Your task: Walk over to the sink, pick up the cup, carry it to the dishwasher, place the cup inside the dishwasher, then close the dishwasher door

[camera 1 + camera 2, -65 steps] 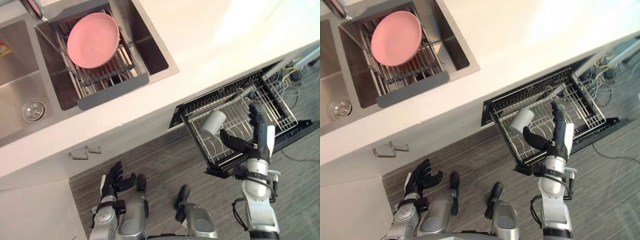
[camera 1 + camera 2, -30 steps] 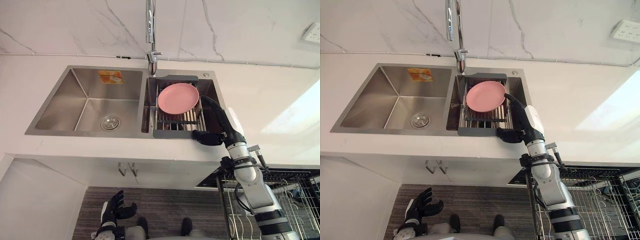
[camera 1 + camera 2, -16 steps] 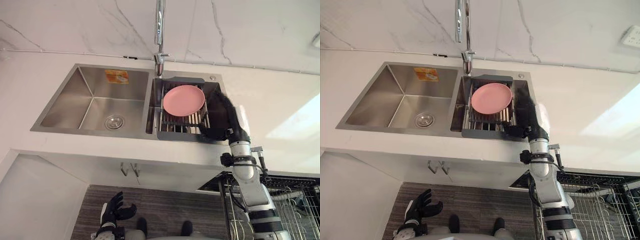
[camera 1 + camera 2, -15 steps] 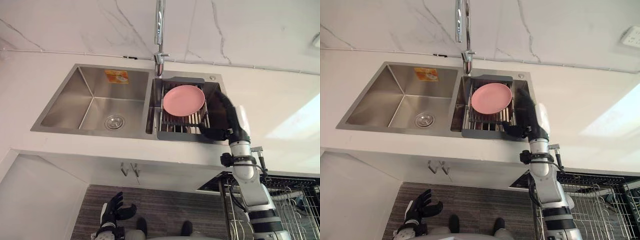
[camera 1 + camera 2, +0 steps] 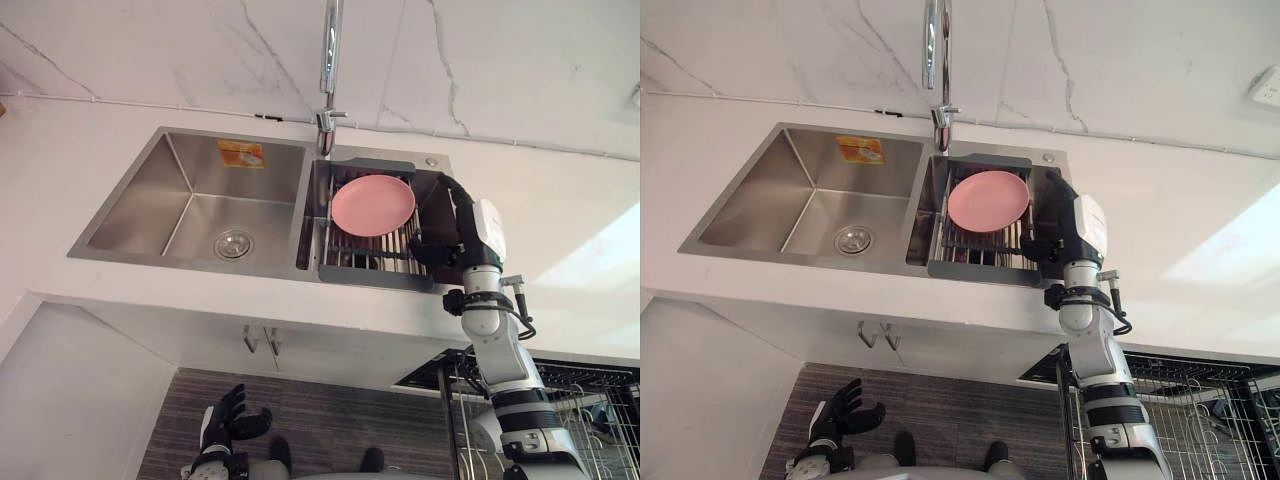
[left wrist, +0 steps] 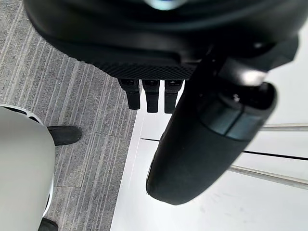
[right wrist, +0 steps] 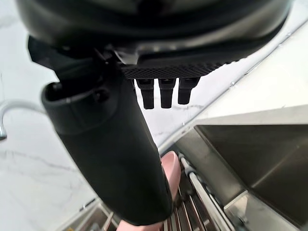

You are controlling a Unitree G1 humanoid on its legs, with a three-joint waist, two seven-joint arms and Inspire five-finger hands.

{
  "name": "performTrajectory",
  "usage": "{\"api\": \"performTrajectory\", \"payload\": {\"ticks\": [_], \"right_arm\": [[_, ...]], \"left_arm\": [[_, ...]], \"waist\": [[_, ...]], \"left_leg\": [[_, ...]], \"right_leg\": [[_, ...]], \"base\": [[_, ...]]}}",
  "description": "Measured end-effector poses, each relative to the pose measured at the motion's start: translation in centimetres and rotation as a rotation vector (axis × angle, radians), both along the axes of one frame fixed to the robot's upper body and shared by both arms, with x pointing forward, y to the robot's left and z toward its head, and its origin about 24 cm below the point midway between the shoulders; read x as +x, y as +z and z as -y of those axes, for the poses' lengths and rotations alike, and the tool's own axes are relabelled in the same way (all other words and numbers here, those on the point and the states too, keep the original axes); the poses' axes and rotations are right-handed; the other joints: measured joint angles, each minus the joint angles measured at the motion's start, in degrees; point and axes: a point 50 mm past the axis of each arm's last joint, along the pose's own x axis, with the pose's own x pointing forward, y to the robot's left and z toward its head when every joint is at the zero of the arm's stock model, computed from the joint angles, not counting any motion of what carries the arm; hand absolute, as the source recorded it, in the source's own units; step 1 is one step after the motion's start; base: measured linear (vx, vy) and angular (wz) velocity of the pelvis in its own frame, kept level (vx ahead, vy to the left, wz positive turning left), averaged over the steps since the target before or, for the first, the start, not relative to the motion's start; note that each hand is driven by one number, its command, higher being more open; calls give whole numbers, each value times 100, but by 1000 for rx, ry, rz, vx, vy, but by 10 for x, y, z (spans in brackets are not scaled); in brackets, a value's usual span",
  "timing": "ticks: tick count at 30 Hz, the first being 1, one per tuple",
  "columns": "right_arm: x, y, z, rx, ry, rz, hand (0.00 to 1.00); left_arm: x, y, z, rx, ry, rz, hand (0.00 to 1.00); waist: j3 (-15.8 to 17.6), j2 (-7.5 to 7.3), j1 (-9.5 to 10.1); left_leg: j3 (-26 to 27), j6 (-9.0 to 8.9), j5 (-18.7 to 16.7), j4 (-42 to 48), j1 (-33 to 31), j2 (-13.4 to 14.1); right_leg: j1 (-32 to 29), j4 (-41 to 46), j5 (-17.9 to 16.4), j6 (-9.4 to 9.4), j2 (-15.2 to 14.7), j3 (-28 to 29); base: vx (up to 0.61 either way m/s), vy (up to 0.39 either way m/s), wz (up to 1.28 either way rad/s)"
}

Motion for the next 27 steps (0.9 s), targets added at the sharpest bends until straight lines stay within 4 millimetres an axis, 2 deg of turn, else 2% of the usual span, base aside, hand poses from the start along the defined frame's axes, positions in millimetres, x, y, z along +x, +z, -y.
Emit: {"api": "performTrajectory", "payload": {"ticks": [5,9,17,18,22,27], "right_arm": [[14,6,-8,-94,35,-9,90],[23,14,-8,-156,23,-4,90],[57,61,-12,-341,-4,80,90],[59,64,-11,-362,-7,79,30],[68,78,-12,-412,-10,97,30],[73,93,-8,-476,-22,123,30]], "left_arm": [[8,2,0,1,-6,21,90],[11,3,1,2,-7,29,90],[35,12,0,10,-13,95,90],[37,13,0,10,-13,102,90],[43,16,0,7,6,124,90],[48,19,-1,-3,32,146,90]], "waist": [[230,-39,9],[267,-68,66],[834,-99,169],[889,-87,190],[1071,-13,219],[1222,20,218]], "left_leg": [[-16,37,27,27,-85,-31],[-17,41,28,51,-195,-33],[59,88,-172,829,-755,83],[58,82,-230,919,-801,114],[49,103,-425,1253,-1030,201],[-10,92,-478,1435,-1278,218]], "right_leg": [[-35,-1,6,24,-45,-104],[-93,5,31,34,-54,-221],[-284,110,100,-34,-65,-321],[-288,114,105,-41,-46,-331],[-400,186,107,-46,-13,-355],[-516,184,86,-80,-17,-449]], "base": [[23,17,8],[46,15,13],[-7,1,6],[-35,-16,5],[-54,3,0],[-88,11,4]]}}
